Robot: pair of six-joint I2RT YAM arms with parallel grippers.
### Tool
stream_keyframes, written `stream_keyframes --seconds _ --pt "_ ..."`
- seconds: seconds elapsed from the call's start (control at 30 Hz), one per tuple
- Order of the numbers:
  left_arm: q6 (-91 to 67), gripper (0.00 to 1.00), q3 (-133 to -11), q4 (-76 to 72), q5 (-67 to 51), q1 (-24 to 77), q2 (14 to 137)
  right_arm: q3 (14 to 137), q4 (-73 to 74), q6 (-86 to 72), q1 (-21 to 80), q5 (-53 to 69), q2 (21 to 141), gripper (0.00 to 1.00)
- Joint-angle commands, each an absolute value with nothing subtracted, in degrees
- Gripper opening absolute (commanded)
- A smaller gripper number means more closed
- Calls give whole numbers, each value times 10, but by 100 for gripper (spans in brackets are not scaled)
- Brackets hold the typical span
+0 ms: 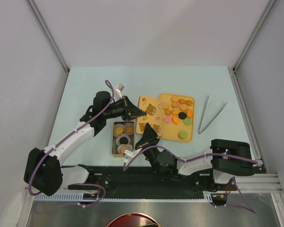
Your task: Pack the cookies
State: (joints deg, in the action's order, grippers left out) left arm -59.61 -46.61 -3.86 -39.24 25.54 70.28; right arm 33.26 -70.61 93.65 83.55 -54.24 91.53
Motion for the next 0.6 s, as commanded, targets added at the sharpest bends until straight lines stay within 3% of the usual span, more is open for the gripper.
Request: stream_keyframes --seconds 0.0,0.23,0.37,0.57 --pt "-526 0 -455 -76 -406 256 699 359 -917 936 843 -553 896 30" --pt "-524 0 -463 -80 -409 255 699 371 -917 919 849 -578 884 59" --pt "-523 0 -471 -81 -410 251 698 382 -916 897 853 -607 875 85" --pt "-525 0 -481 -81 -410 236 701 399 -852 808 862 -667 819 97"
